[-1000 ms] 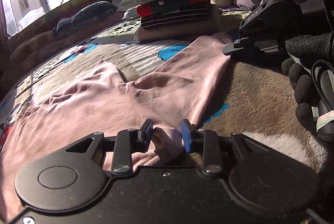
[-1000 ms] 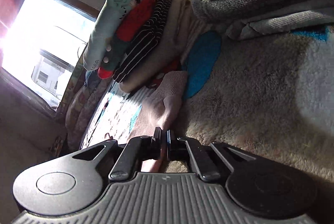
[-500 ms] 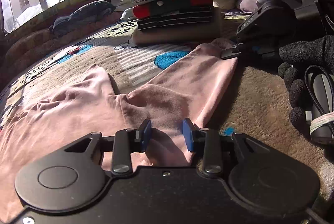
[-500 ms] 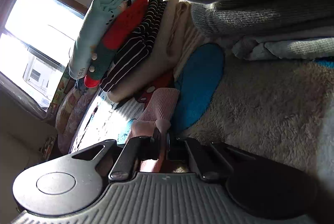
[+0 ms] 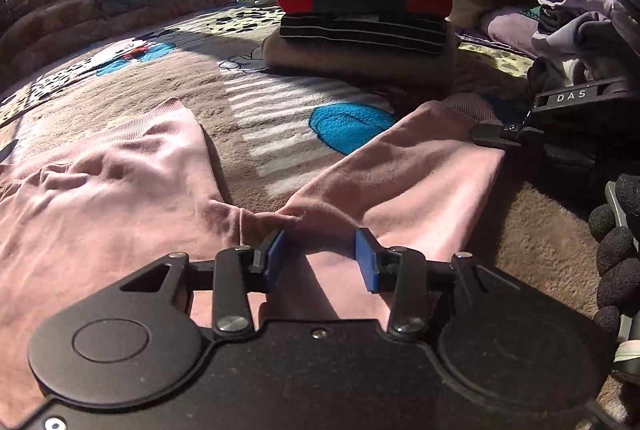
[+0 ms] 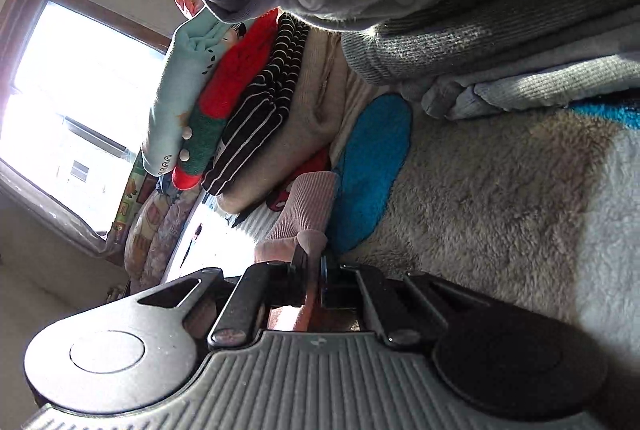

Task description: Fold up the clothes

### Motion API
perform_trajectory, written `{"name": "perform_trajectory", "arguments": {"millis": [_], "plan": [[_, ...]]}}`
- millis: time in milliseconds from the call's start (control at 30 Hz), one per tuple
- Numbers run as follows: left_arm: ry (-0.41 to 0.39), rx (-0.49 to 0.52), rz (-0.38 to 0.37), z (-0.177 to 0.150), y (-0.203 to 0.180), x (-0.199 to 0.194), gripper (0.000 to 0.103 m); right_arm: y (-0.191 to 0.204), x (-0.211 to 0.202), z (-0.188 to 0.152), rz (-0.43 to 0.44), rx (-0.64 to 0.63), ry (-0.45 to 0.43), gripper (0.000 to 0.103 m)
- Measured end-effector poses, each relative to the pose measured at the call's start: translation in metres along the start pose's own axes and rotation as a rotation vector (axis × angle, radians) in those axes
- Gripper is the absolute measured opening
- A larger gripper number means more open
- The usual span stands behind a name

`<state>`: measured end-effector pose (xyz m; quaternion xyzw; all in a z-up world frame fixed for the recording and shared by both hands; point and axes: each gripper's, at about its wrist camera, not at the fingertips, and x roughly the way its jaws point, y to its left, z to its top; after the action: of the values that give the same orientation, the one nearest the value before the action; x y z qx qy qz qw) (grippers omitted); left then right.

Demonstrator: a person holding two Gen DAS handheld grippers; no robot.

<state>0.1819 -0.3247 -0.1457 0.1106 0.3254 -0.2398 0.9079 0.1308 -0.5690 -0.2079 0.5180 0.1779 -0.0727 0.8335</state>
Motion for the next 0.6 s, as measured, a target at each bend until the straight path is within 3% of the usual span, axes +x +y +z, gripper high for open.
{"name": "perform_trajectory", "arguments": {"millis": [133, 233, 367, 467, 600], "plan": [[-0.1, 0.001, 0.019, 0.012, -0.005, -0.018, 0.045, 0.001, -0.009, 0.002, 0.033, 0.027, -0.018, 0.026], [-0.115, 0.072, 0.006, 0.011, -0.025, -0.024, 0.046, 0.002, -0.02, 0.007, 0.032, 0.002, -0.039, 0.045], [-0.152, 0.297, 0.01, -0.004, -0.07, -0.031, 0.05, -0.002, -0.03, 0.013, 0.021, -0.029, -0.033, 0.046], [-0.139, 0.523, 0.09, -0.019, -0.109, -0.022, 0.051, -0.006, -0.037, 0.017, 0.013, -0.053, -0.029, 0.046], [-0.121, 0.683, 0.174, -0.029, -0.133, -0.003, 0.051, -0.012, -0.047, 0.023, 0.008, -0.068, -0.019, 0.046]]}}
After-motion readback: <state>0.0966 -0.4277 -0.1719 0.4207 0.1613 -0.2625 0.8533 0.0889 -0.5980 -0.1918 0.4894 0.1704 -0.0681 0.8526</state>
